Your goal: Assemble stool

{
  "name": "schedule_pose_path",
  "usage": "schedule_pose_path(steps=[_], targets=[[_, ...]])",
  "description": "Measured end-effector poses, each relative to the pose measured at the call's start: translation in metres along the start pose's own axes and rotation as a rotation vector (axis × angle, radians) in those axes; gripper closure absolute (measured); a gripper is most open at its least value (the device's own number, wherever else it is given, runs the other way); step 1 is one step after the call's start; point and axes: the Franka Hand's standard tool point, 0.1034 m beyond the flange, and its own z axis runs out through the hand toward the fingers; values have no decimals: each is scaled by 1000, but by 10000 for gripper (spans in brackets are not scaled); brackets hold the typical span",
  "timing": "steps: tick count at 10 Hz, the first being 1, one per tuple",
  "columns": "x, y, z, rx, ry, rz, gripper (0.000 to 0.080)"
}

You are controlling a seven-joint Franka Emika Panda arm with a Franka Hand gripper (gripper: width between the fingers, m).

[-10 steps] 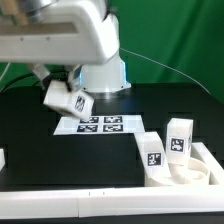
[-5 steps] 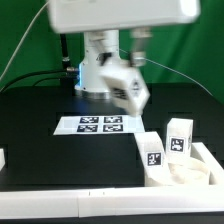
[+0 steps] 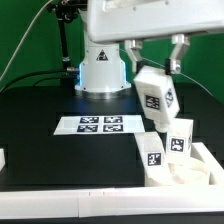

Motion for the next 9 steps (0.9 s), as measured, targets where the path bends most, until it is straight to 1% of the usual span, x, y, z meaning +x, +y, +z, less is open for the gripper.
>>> schedule_pose_path(steps=[1, 2, 3, 4, 7, 8, 9], targets=[[-19, -23, 0, 103, 90, 55, 479], [-47, -39, 6, 166, 126, 54, 479], [-57, -44, 13, 169, 128, 68, 479], [-58, -46, 13, 157, 117, 106, 479], [-57, -44, 13, 160, 117, 83, 479], [-53, -35, 15, 158, 141, 25, 479], [-53, -23, 19, 143, 145, 4, 479]])
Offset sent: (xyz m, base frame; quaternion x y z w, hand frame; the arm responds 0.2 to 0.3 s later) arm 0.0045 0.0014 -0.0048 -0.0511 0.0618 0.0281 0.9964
